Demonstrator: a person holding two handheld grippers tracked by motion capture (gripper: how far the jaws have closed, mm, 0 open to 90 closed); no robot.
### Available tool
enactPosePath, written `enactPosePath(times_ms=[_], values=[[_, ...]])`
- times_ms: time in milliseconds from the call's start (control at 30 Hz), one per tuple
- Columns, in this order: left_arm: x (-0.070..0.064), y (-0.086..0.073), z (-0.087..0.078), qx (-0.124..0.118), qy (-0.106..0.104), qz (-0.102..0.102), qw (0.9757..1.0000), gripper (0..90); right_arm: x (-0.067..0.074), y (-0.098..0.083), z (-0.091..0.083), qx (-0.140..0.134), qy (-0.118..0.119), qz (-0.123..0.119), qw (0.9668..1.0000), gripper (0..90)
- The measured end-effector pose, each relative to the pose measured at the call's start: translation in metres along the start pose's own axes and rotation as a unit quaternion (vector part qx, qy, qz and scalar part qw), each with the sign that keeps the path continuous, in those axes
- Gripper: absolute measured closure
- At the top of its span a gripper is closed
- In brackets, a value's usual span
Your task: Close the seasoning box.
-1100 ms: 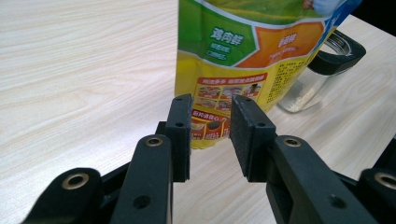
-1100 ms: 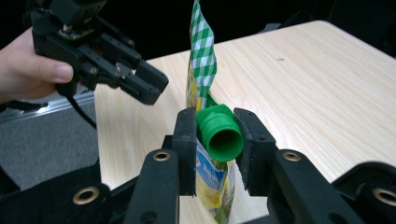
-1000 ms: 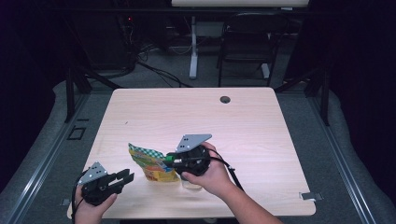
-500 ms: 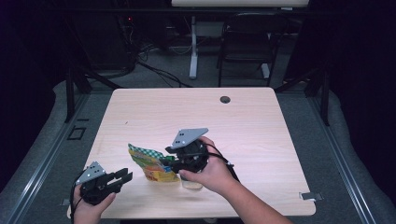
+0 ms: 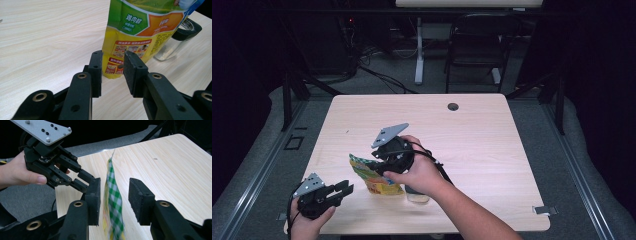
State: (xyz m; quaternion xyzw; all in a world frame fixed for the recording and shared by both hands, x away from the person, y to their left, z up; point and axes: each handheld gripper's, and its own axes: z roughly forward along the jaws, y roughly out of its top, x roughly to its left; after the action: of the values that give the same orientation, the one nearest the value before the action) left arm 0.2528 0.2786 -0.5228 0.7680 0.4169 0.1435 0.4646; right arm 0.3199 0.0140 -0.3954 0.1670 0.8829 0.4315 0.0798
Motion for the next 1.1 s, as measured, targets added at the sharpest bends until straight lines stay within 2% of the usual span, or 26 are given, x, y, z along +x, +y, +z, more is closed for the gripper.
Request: enactPosePath(times_ms=[300,500,767,1100], values=[[0.0,0.0,0.0,0.0,-0.001,-0.001,1.0,69.0,0.002,0.011,0.017,0.026,0.002,-0.01,0.9996,65.1],[0.0,-0.001,0.002,0.001,0.0,0.001,1.0,69.0,-0.001,0.013,0.025,0.032,0.008,-0.005,0.9994,69.7],[0.001,-0.001,0.002,0.003,0.001,0.0,1.0,69.2,0.001,0.017,0.039,0.06,0.014,-0.013,0.998,76.3],[0.001,-0.001,0.001,0.006,0.001,0.0,1.0,69.1,0.001,0.017,0.047,0.079,0.009,-0.018,0.9967,83.5]])
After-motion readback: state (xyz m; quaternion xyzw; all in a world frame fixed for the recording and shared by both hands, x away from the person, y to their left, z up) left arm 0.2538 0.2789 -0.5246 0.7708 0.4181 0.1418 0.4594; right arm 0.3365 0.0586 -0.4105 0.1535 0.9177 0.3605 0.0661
